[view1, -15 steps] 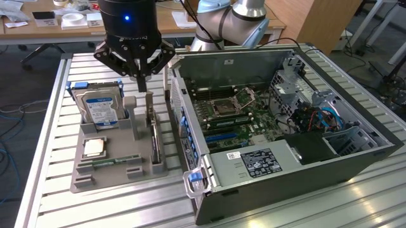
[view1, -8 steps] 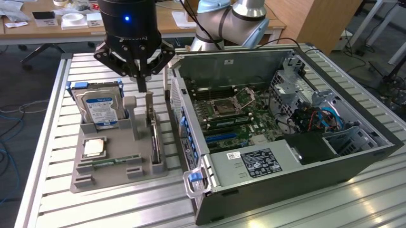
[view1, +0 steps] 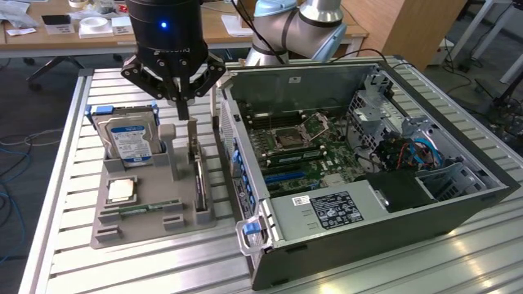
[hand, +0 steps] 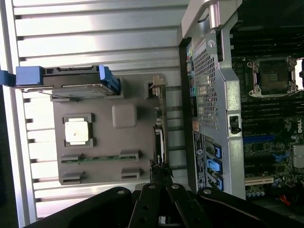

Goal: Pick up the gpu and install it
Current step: 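Pick up the gpu and move the gpu toward the slot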

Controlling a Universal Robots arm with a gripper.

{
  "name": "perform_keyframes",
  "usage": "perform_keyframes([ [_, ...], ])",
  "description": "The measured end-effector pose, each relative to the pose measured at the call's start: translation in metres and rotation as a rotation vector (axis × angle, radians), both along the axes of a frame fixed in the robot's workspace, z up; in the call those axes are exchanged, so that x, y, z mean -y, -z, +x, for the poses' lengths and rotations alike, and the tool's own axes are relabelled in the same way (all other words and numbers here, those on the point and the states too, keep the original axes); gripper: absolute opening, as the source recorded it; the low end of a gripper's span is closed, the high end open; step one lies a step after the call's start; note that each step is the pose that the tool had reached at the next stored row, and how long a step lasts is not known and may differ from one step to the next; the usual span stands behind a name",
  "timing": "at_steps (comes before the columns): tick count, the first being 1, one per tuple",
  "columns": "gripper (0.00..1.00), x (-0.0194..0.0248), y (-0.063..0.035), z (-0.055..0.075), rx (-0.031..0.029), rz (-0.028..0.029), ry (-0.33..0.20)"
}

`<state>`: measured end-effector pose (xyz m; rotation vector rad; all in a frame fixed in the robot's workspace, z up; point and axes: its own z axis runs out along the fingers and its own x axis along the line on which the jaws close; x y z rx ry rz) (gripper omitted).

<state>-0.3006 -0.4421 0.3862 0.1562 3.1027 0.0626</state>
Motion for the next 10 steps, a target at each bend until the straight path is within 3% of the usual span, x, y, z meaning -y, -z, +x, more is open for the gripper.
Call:
perform_keyframes([
  [10,0.11,0.0000,0.0021,0.0000,-0.0001,-0.0002,0.000],
])
